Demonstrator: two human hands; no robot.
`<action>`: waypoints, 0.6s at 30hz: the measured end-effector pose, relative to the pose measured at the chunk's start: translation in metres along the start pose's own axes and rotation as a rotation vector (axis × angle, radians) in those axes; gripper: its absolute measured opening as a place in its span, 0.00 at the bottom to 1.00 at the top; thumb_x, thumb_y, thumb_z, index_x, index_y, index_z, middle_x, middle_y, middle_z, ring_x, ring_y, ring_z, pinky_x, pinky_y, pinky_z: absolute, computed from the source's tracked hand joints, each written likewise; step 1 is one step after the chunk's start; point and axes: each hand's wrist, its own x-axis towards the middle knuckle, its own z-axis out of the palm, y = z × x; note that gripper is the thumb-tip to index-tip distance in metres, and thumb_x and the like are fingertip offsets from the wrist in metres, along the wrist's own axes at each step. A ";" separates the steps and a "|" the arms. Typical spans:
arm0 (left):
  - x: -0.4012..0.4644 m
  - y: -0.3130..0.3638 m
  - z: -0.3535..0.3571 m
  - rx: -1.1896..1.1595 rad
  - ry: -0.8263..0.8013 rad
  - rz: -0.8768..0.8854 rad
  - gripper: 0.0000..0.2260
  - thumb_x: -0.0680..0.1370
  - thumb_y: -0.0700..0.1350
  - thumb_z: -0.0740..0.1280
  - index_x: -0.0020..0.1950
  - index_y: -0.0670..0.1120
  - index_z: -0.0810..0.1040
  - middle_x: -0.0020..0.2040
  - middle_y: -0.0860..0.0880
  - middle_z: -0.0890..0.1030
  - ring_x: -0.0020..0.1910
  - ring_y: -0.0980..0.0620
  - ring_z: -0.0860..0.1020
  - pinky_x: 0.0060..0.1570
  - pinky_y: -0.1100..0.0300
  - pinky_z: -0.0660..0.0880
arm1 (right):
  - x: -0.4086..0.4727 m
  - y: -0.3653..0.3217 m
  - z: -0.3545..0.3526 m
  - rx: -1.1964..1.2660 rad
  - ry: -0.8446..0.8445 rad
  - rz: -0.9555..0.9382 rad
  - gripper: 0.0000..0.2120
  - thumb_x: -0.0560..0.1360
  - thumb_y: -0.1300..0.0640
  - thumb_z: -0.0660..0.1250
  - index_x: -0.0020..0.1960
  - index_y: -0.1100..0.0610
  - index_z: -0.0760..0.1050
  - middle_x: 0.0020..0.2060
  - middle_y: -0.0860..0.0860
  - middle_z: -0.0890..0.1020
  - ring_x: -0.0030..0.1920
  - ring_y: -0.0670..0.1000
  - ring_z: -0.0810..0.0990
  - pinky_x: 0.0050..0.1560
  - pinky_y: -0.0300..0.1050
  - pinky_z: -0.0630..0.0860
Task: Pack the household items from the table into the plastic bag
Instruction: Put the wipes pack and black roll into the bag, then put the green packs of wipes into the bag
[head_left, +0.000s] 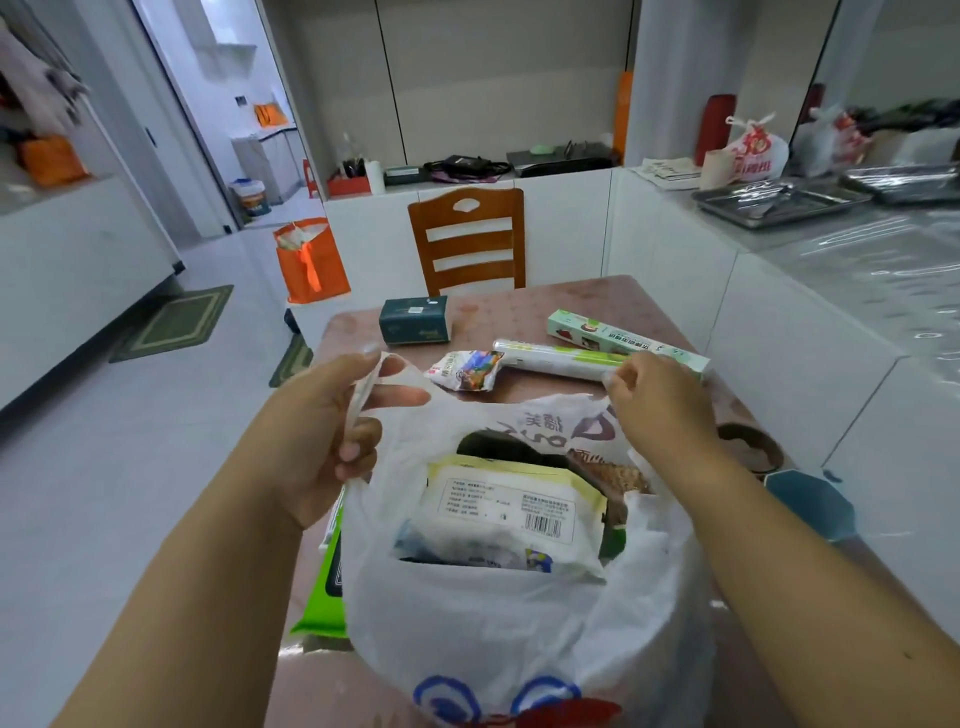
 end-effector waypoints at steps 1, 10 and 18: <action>0.000 0.001 0.000 0.028 0.024 0.002 0.14 0.81 0.50 0.57 0.50 0.43 0.77 0.47 0.40 0.85 0.20 0.56 0.65 0.18 0.66 0.66 | -0.001 -0.009 -0.003 0.039 0.067 -0.061 0.06 0.78 0.53 0.63 0.46 0.54 0.76 0.41 0.50 0.78 0.43 0.52 0.75 0.42 0.47 0.75; 0.047 -0.034 -0.041 0.177 0.408 -0.116 0.16 0.82 0.50 0.58 0.45 0.39 0.76 0.46 0.39 0.79 0.41 0.45 0.76 0.42 0.54 0.76 | -0.003 -0.056 -0.008 0.390 -0.254 -0.049 0.19 0.79 0.41 0.55 0.49 0.55 0.76 0.40 0.52 0.80 0.37 0.51 0.77 0.38 0.47 0.74; 0.081 -0.079 -0.069 0.130 0.317 -0.235 0.19 0.82 0.53 0.55 0.44 0.41 0.77 0.44 0.41 0.79 0.39 0.47 0.77 0.39 0.55 0.75 | -0.015 -0.125 0.028 0.565 -1.065 -0.377 0.65 0.39 0.13 0.48 0.65 0.51 0.71 0.61 0.49 0.77 0.64 0.52 0.72 0.69 0.45 0.67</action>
